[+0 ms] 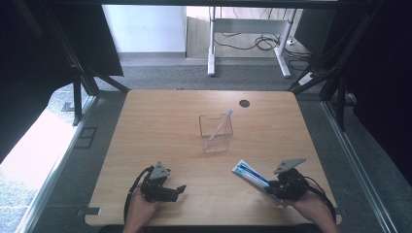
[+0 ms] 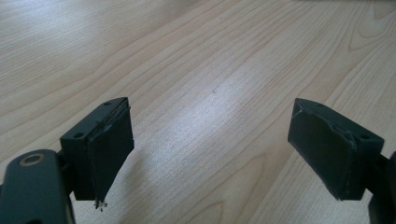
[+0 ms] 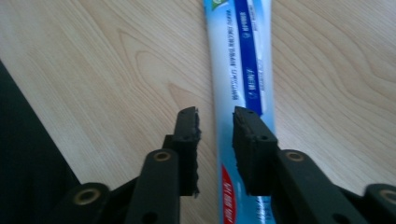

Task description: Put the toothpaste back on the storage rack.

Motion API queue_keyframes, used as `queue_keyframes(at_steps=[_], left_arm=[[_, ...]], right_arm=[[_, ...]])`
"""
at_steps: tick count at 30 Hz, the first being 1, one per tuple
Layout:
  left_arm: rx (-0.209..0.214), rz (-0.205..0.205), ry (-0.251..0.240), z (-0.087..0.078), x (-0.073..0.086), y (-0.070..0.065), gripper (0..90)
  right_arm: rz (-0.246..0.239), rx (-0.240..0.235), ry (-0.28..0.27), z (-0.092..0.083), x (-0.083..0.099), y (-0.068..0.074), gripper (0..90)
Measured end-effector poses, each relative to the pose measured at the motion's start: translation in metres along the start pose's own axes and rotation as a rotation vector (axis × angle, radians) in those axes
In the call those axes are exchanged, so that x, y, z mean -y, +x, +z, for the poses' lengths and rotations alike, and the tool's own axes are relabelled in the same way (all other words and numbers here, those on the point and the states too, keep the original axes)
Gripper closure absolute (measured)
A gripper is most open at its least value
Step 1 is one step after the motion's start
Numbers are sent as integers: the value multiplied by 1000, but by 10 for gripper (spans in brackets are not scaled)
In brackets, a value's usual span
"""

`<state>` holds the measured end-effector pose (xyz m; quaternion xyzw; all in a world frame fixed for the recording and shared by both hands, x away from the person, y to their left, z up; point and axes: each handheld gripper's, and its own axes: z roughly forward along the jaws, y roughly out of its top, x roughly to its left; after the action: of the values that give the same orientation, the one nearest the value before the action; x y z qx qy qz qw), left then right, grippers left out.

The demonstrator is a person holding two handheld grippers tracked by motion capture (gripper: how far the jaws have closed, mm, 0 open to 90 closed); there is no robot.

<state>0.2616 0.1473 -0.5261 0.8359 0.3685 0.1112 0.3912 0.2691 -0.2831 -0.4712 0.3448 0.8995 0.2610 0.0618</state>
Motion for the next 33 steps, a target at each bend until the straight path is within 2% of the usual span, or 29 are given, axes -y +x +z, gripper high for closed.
queue_keyframes(at_steps=[8,13,18,24,33], left_arm=[[2,-4,6,0,1,1,143],[3,-2,14,0,1,1,144],[3,0,19,0,1,2,144],[2,-3,18,0,1,2,144],[2,-2,23,0,1,3,144]], right_arm=[[21,22,109,3,-8,-11,557],[0,30,183,11,-15,-12,506],[-33,42,259,22,-23,-10,500],[-70,63,304,34,-33,-8,496],[-86,69,380,51,-47,-7,485]])
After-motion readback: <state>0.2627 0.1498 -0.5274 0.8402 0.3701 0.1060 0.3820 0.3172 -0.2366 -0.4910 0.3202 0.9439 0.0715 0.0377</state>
